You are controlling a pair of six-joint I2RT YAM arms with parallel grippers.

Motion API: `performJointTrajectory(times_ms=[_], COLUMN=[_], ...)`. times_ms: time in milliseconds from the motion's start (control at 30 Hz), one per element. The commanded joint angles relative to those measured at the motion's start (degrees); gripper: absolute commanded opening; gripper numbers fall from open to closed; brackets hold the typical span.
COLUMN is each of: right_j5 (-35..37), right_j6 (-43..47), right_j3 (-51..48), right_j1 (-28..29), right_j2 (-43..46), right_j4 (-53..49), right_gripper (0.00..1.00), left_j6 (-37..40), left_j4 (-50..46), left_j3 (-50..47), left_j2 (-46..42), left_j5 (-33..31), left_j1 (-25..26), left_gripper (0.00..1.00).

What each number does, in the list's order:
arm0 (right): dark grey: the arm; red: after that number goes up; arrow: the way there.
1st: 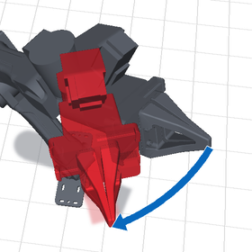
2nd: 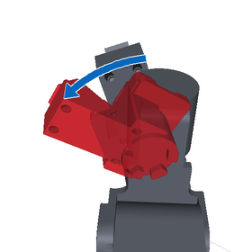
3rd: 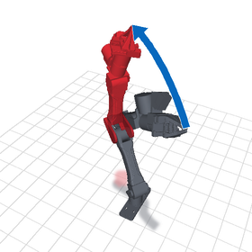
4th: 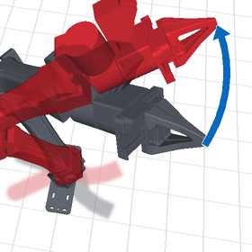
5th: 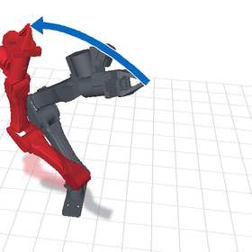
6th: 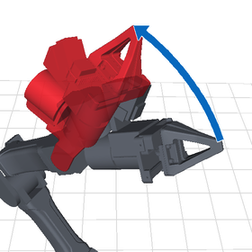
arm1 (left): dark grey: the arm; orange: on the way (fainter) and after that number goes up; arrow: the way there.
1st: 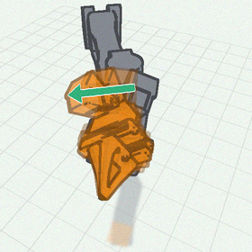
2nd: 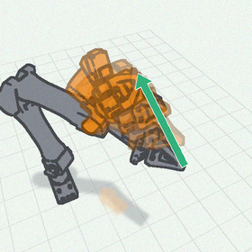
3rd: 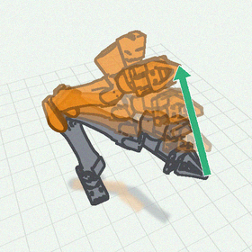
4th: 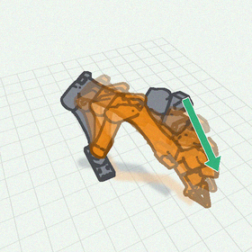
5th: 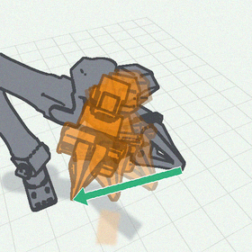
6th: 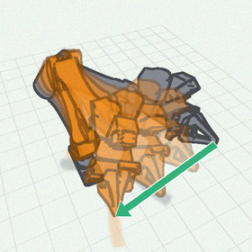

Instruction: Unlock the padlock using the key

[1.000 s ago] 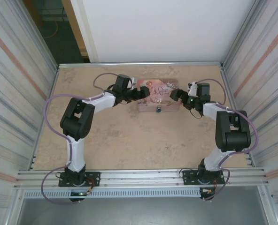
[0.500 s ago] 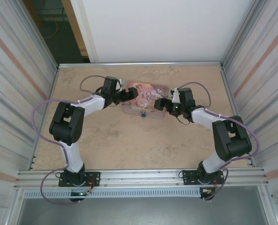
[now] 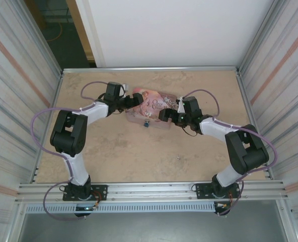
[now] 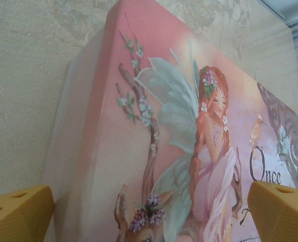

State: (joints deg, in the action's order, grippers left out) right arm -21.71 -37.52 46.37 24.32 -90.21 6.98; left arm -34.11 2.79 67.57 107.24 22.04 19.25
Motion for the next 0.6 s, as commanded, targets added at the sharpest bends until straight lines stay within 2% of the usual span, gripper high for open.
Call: performJointTrajectory(times_ms=[0,233,567], right_j5=[5.56,12.42,11.66], right_j6=[-0.30,0.75,2.73], right_j3=[1.81,0.25,-1.62], right_j1=[0.12,-1.18,-1.08], right_j2=[3.20,9.90,23.24], right_j4=[-3.30,-11.02,-27.69], right_gripper=[0.99,0.99,0.98], left_j6=[1.05,2.76,4.64], left_j4=[-1.15,-3.09,-3.92], left_j3=[0.28,-1.27,-12.48], left_j2=[-3.59,-8.19,-23.10], left_j5=[2.63,1.70,1.88], left_j1=[-0.88,-3.80,-4.22], left_gripper=[0.99,0.99,0.99])
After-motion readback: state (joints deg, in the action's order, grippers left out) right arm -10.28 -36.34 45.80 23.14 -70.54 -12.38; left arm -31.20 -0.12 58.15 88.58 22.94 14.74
